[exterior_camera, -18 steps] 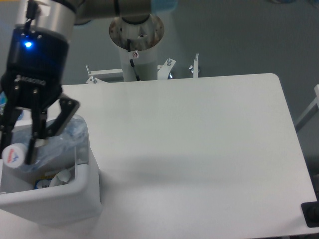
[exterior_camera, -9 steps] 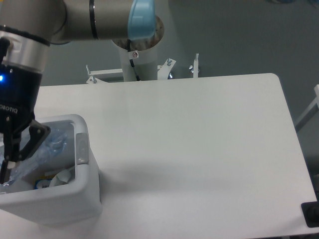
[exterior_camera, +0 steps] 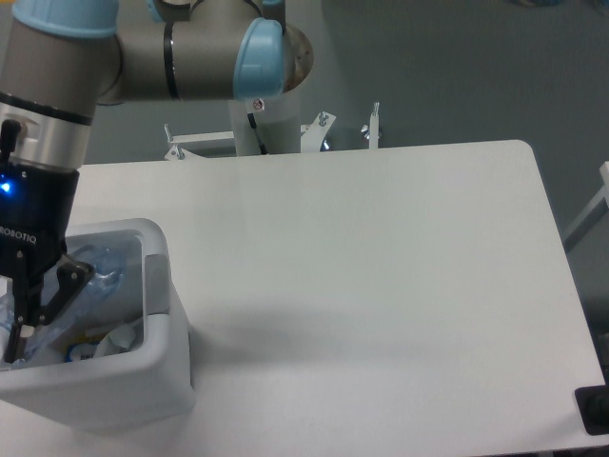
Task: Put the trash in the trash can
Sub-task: 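Lower the bottle into the bin and open the gripper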
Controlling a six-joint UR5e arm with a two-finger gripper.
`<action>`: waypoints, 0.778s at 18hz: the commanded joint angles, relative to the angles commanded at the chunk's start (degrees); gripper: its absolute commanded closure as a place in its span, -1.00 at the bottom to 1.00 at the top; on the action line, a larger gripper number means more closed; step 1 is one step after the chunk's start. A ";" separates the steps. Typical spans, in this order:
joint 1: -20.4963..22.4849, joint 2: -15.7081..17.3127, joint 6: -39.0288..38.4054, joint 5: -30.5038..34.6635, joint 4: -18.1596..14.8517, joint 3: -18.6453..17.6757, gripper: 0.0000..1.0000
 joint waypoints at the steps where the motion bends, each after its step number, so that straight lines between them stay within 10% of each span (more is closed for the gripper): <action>1: 0.00 -0.18 0.00 0.09 -0.09 -0.17 0.08; 11: -0.18 0.00 0.00 0.09 -0.09 -2.64 0.08; 14: -0.09 0.17 0.09 0.17 0.00 -2.73 -0.42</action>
